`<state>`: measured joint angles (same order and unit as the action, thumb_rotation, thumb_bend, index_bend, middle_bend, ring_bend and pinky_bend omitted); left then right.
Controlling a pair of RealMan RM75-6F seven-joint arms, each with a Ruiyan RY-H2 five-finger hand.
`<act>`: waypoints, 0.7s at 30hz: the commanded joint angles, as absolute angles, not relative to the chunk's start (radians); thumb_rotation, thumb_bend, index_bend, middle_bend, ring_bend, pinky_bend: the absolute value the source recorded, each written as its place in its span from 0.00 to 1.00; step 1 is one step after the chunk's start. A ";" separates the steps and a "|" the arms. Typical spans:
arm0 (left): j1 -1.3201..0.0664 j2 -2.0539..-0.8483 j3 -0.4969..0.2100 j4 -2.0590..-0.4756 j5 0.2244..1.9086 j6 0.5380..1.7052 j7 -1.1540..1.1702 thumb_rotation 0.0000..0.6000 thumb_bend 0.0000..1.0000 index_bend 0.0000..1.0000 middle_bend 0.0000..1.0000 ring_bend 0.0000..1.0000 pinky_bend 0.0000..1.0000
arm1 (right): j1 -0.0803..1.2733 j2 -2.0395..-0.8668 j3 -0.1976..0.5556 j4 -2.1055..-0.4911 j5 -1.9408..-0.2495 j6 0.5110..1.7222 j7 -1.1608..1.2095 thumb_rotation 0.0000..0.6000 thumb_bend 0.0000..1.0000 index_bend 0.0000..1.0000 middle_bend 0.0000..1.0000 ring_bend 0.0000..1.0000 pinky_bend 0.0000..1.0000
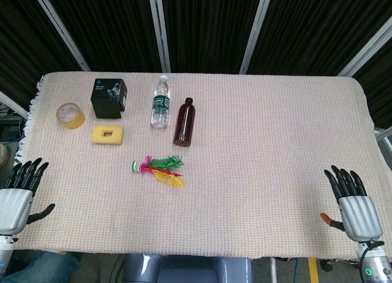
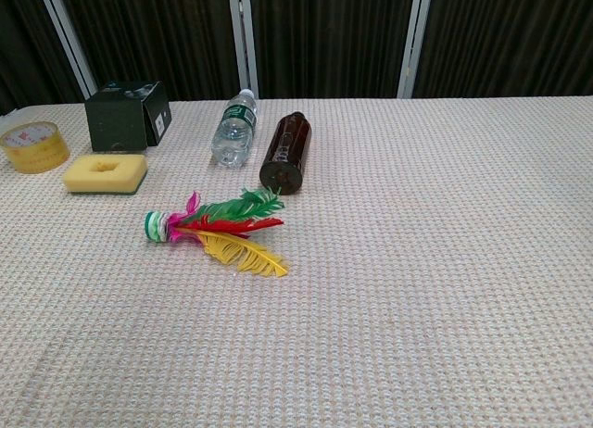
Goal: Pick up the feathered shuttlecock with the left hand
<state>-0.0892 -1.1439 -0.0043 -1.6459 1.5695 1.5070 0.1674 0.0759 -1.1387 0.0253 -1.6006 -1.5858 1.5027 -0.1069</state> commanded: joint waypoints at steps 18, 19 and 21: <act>-0.187 -1.278 -0.056 -1.517 1.602 1.445 0.103 1.00 0.28 0.24 0.00 0.00 0.00 | 0.081 -1.113 0.009 -1.615 -1.611 1.488 -0.055 1.00 0.01 0.00 0.00 0.00 0.00; -0.195 -1.290 -0.060 -1.505 1.607 1.444 0.094 1.00 0.30 0.28 0.00 0.00 0.00 | 0.083 -1.113 0.009 -1.614 -1.611 1.484 -0.053 1.00 0.01 0.00 0.00 0.00 0.00; -0.224 -1.332 -0.070 -1.462 1.621 1.430 0.055 1.00 0.32 0.32 0.00 0.00 0.00 | 0.089 -1.111 0.008 -1.611 -1.606 1.469 -0.044 1.00 0.01 0.00 0.00 0.00 0.00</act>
<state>-0.1960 -1.2971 -0.0558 -1.4974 1.6045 1.4434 0.0875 0.0857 -1.1119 0.0087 -1.6129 -1.6086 1.4752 -0.0490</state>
